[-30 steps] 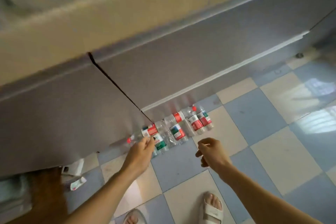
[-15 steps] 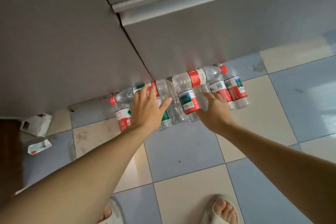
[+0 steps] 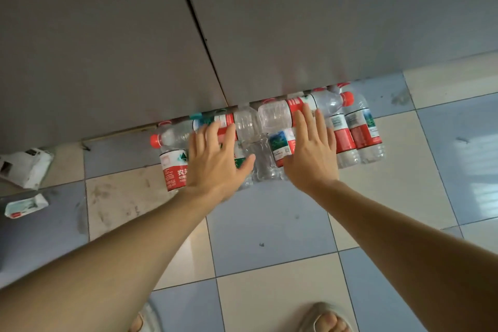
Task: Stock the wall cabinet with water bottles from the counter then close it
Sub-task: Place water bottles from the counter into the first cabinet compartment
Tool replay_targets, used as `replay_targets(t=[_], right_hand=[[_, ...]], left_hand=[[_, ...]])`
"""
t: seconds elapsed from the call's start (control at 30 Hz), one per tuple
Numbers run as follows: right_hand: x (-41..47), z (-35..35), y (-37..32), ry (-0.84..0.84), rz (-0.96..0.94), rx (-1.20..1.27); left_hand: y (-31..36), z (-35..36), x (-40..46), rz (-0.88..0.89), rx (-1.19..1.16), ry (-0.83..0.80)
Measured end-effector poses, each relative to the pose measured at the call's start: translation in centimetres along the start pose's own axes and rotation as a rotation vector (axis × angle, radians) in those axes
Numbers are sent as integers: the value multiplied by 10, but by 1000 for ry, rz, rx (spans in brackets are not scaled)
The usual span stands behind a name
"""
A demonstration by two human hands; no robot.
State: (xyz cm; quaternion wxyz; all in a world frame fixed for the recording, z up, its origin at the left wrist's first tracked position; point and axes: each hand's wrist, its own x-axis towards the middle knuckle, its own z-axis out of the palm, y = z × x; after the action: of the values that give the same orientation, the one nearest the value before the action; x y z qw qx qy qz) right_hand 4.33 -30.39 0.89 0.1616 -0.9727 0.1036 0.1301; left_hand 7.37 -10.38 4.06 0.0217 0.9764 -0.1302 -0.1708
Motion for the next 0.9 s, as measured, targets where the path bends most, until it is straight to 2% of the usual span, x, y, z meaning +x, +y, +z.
replay_targets(t=[0.1, 0.2, 0.27, 0.33, 0.4, 0.47, 0.5, 0.53, 0.6, 0.67, 0.73, 0.8, 0.9], right_hand=[[-49, 4, 4, -54, 21, 51], [-95, 4, 20, -127, 71, 117], [-110, 0, 32, -154, 163, 252], [-111, -7, 40, -220, 347, 470], [-99, -16, 44, -301, 641, 896], [-80, -20, 43, -311, 875, 1325], [-71, -21, 42, -300, 926, 1448], [-63, -19, 40, -276, 963, 1518], [-53, -9, 37, -212, 1054, 1514], [-52, 5, 36, -148, 1142, 1404], [-56, 15, 38, -116, 1146, 1368], [-63, 19, 40, -82, 1102, 1389], [-71, 17, 40, -48, 1023, 1412]], left_hand=[[6, 3, -35, 26, -1, -15], [6, 11, -66, -32, -69, -29], [5, 15, -77, -108, -136, -5], [7, 17, -81, -238, -216, 40], [11, 16, -75, -572, -494, -30], [15, 11, -63, -1090, -1050, -126], [15, 11, -57, -1282, -1331, -153], [15, 12, -51, -1377, -1541, -169], [14, 19, -39, -1413, -1760, -158], [12, 25, -29, -1413, -1863, -122], [9, 29, -24, -1399, -1921, -105], [6, 29, -26, -1342, -1923, -106], [5, 30, -40, -1240, -1807, -62]])
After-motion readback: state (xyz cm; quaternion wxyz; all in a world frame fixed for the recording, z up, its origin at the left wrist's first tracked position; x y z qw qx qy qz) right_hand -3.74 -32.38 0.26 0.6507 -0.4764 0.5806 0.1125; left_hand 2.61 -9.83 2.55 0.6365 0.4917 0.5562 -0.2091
